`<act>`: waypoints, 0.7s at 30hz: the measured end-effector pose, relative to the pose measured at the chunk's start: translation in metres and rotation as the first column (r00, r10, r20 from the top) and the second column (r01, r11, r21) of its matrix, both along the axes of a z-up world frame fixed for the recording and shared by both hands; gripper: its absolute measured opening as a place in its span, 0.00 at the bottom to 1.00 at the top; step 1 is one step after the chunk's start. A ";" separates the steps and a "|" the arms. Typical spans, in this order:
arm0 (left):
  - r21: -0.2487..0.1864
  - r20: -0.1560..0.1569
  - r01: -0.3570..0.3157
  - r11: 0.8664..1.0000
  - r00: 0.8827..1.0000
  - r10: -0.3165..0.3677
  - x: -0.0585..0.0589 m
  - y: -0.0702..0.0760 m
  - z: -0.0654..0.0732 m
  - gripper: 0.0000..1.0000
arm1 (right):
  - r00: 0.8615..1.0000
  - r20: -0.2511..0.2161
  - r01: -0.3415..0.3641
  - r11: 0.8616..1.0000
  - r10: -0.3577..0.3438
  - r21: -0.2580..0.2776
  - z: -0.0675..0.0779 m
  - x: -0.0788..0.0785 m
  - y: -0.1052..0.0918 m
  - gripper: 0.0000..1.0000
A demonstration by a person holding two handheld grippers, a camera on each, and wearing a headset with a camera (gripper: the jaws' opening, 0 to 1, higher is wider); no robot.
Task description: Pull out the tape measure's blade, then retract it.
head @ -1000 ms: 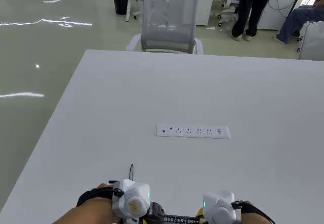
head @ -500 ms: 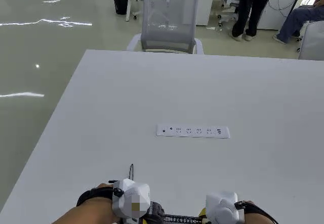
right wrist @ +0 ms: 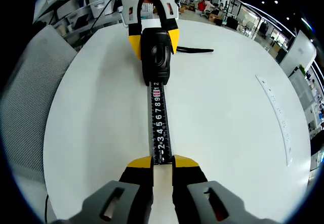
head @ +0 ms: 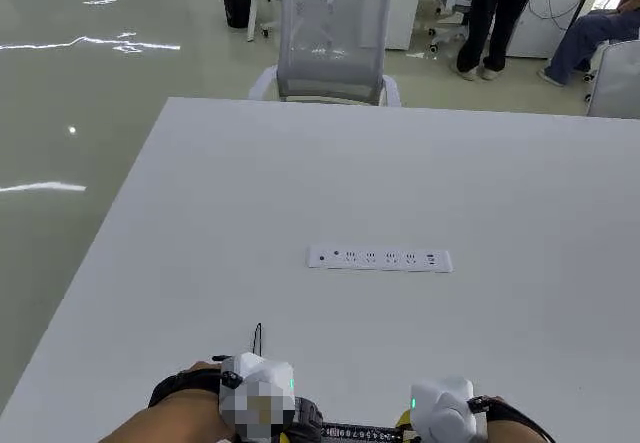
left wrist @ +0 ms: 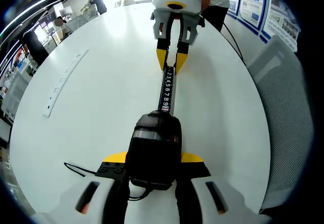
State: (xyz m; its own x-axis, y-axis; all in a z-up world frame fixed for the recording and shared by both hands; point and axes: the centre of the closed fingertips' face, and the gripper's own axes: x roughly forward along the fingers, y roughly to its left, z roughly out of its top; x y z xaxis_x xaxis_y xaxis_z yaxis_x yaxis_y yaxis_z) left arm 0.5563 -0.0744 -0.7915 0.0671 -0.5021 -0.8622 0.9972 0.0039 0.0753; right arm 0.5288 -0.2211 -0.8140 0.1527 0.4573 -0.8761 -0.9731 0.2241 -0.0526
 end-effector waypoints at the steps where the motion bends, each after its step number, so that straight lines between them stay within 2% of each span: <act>1: 0.001 0.000 0.000 1.000 1.000 0.000 0.000 0.000 0.000 0.30 | 1.000 0.001 -0.001 1.000 0.001 0.000 0.001 0.000 -0.001 0.11; 21: 0.003 -0.004 0.001 1.000 1.000 -0.001 -0.001 0.000 0.001 0.30 | 1.000 0.001 0.004 1.000 -0.004 -0.005 0.001 -0.005 -0.013 0.11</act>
State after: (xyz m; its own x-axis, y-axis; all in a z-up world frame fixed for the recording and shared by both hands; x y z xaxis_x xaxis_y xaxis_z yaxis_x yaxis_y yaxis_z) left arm 0.5552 -0.0743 -0.7907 0.0630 -0.4995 -0.8640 0.9975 0.0030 0.0710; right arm 0.5239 -0.2339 -0.8127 0.1556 0.4526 -0.8781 -0.9722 0.2276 -0.0549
